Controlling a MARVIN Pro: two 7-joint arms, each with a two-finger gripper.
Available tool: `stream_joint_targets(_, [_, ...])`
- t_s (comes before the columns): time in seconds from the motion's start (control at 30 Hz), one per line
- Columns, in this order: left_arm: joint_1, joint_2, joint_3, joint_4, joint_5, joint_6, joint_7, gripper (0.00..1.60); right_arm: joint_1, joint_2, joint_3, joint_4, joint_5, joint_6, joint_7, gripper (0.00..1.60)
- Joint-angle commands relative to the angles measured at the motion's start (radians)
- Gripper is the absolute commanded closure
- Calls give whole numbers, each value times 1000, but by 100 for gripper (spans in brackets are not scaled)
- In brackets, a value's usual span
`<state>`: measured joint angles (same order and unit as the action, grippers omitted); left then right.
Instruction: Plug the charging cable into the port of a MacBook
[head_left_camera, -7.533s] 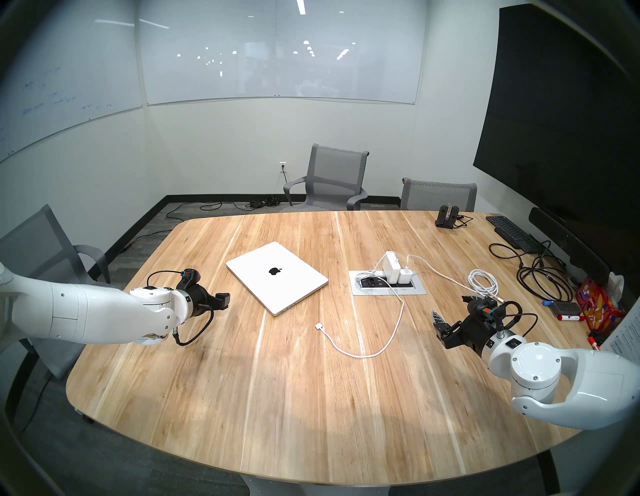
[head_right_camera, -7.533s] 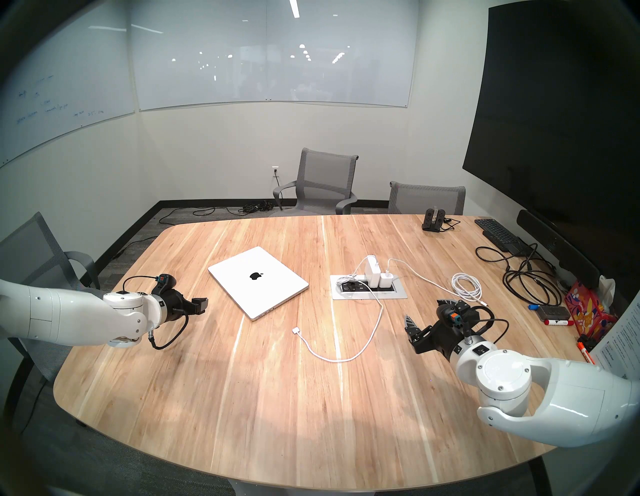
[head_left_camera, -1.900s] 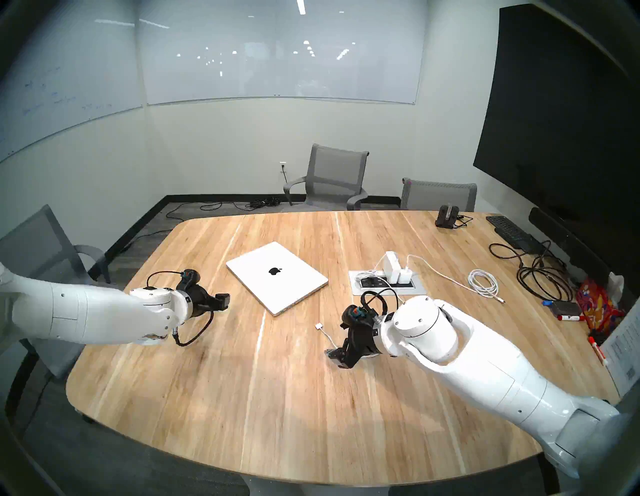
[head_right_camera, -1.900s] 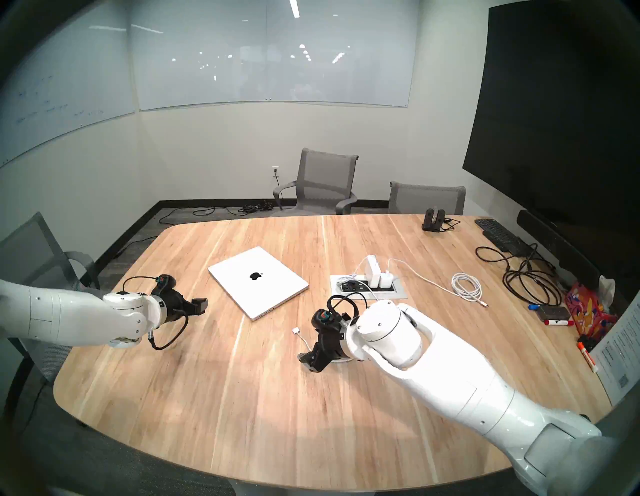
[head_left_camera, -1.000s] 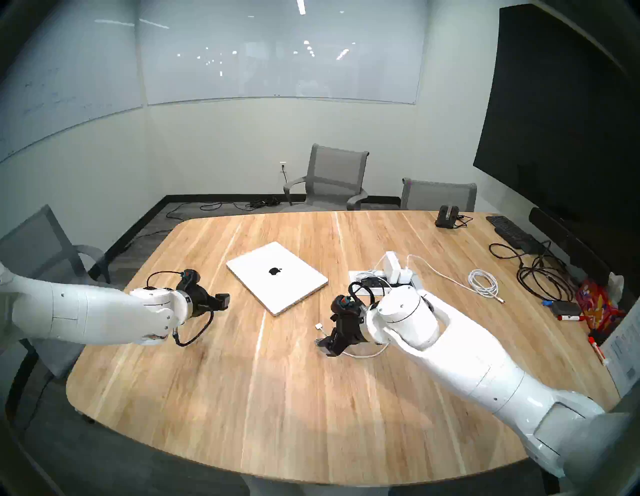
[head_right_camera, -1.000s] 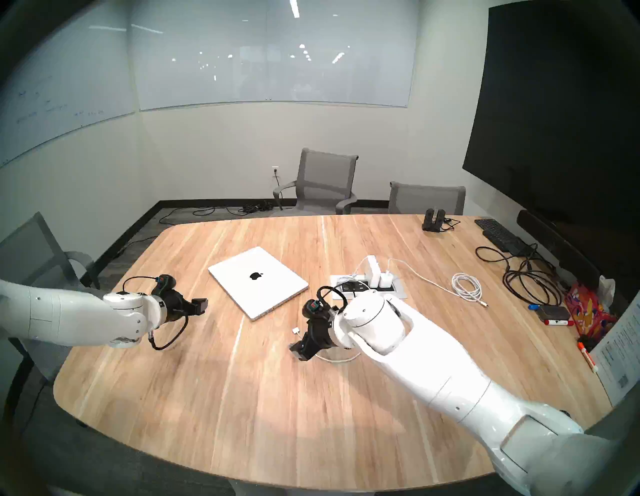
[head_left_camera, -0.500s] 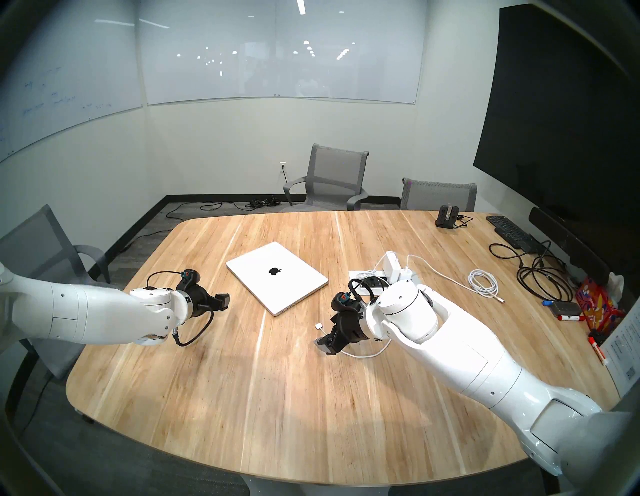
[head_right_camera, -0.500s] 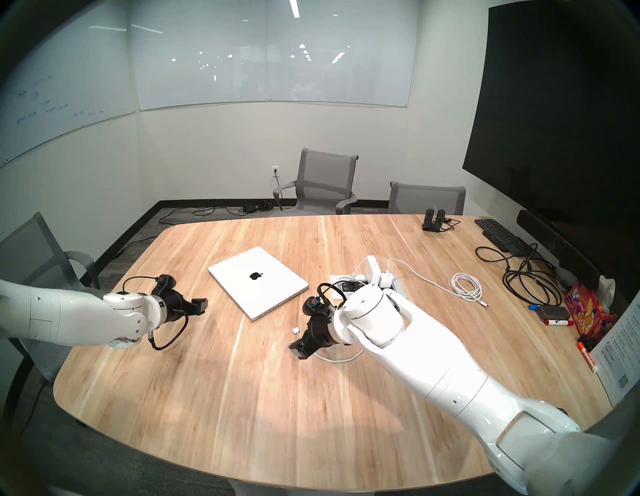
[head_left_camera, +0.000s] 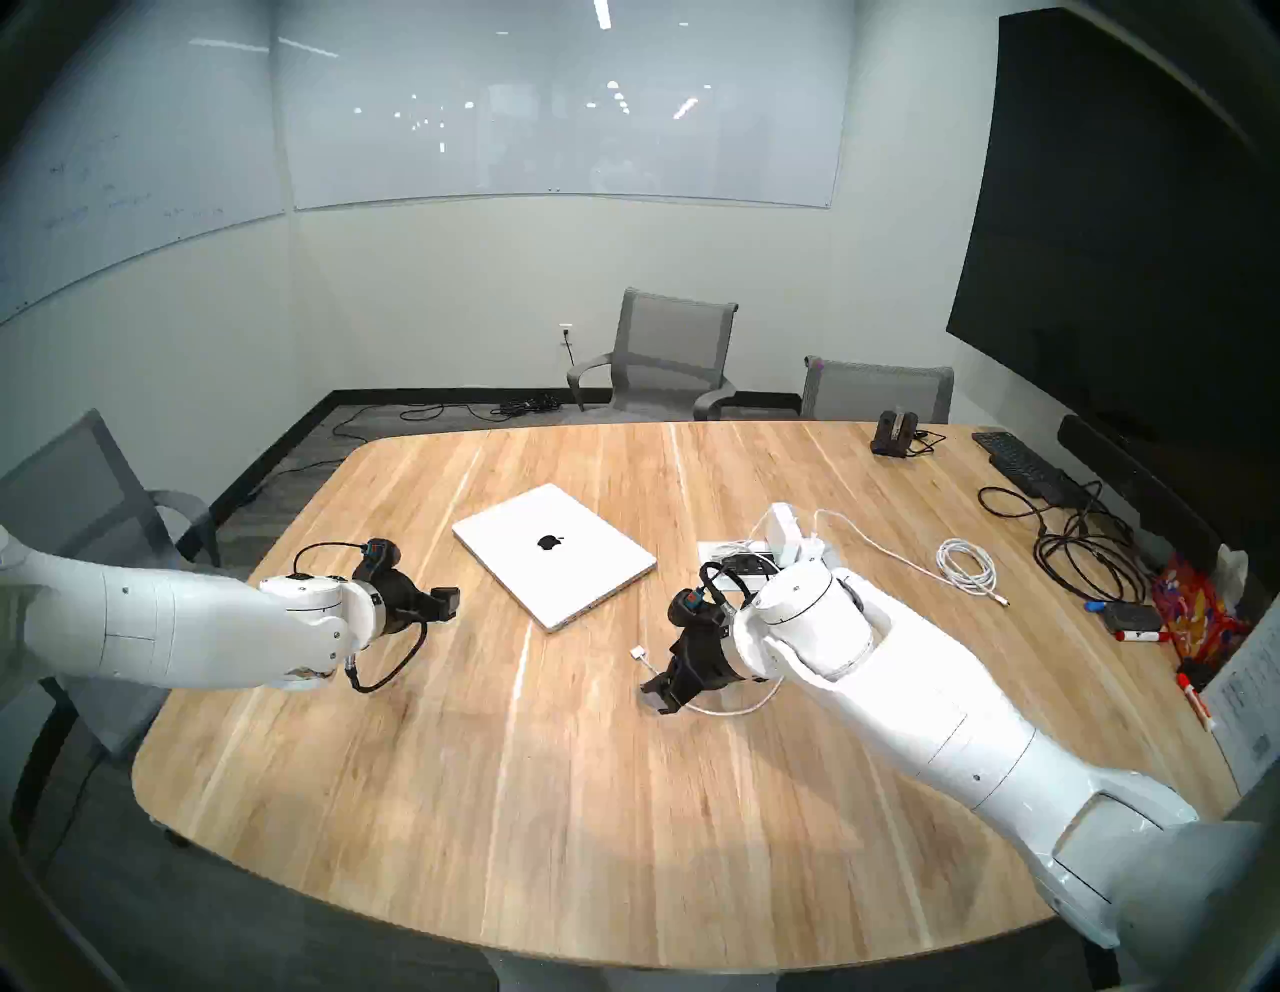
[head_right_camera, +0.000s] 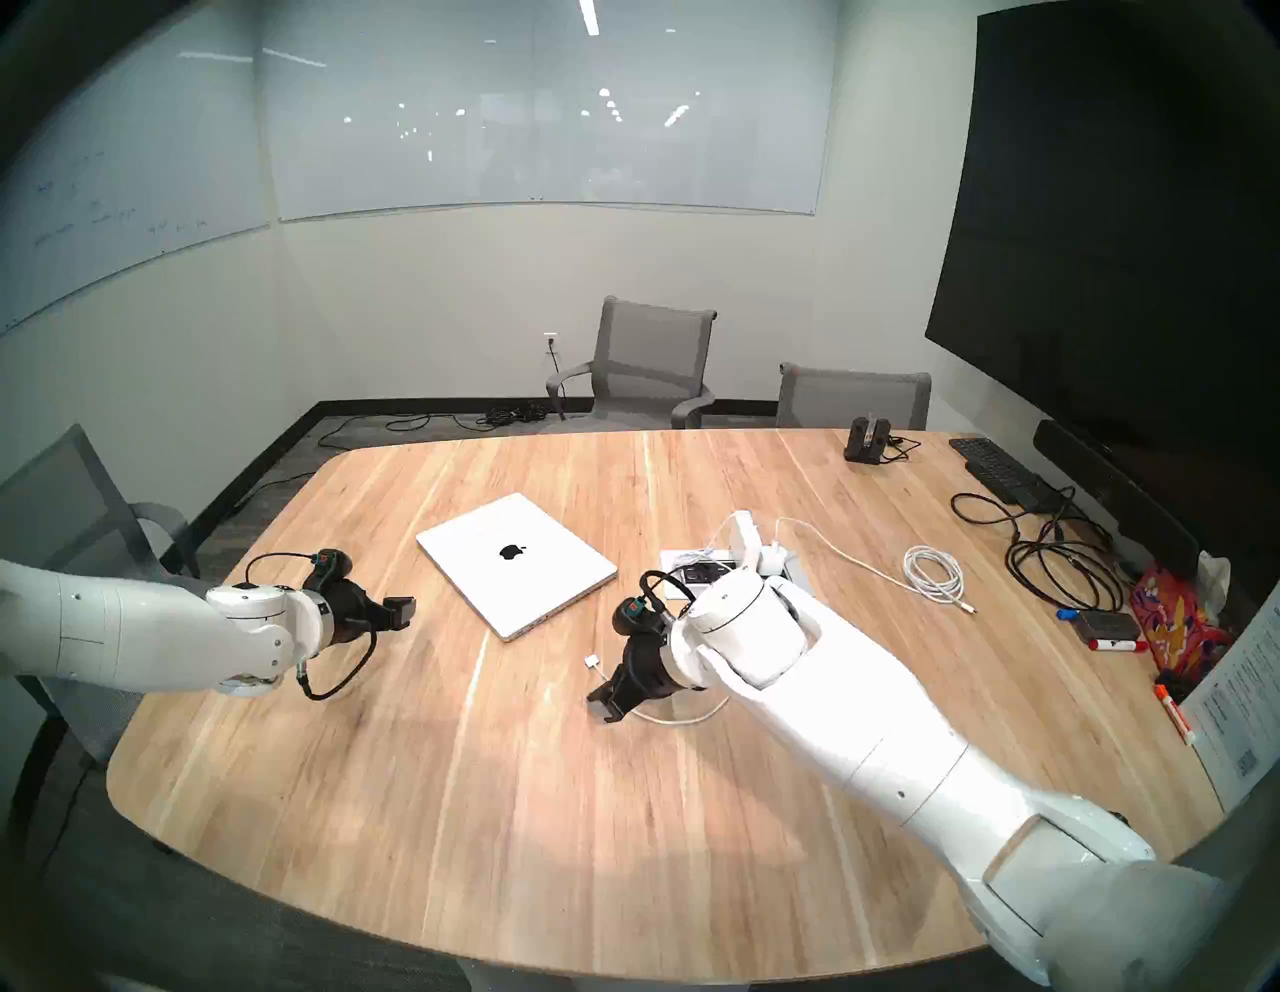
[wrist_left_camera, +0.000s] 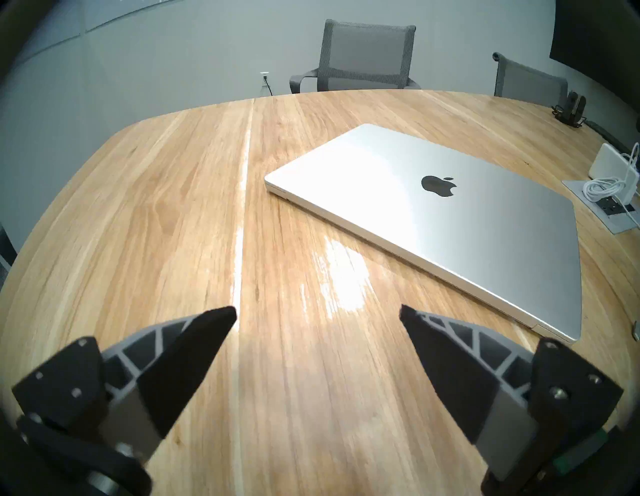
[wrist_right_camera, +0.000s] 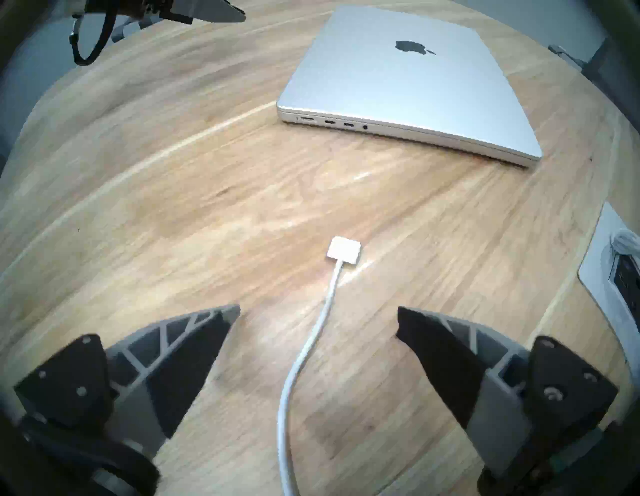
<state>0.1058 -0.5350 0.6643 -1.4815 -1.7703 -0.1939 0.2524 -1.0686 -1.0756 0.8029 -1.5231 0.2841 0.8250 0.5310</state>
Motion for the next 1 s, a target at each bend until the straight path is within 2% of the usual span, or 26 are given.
stream_joint_targets(0.0, [-15,-2,-11,0,1,-3,0,0,24,-22,0,3,3,-20,12,0])
stream_joint_targets(0.07, [-15,-2,-11,0,1,-3,0,0,25,-24,-1,7,2,-18,15,4])
stream_joint_targets(0.17, [-15,-2,-11,0,1,-3,0,0,27,-28,-4,12,-1,-15,17,24])
stream_joint_targets(0.27, [-15,-2,-12,0,1,-3,0,0,28,-29,-6,14,-3,-12,18,61])
stream_joint_targets(0.3, [-15,-2,-12,0,1,-3,0,0,28,-30,-6,15,-3,-12,18,80])
stream_joint_targets(0.37, [-15,-2,-12,0,1,-3,0,0,29,-30,-6,15,-4,-10,19,89])
stream_joint_targets(0.97, [-15,-2,-12,0,1,-3,0,0,24,-18,-8,2,-17,11,27,88])
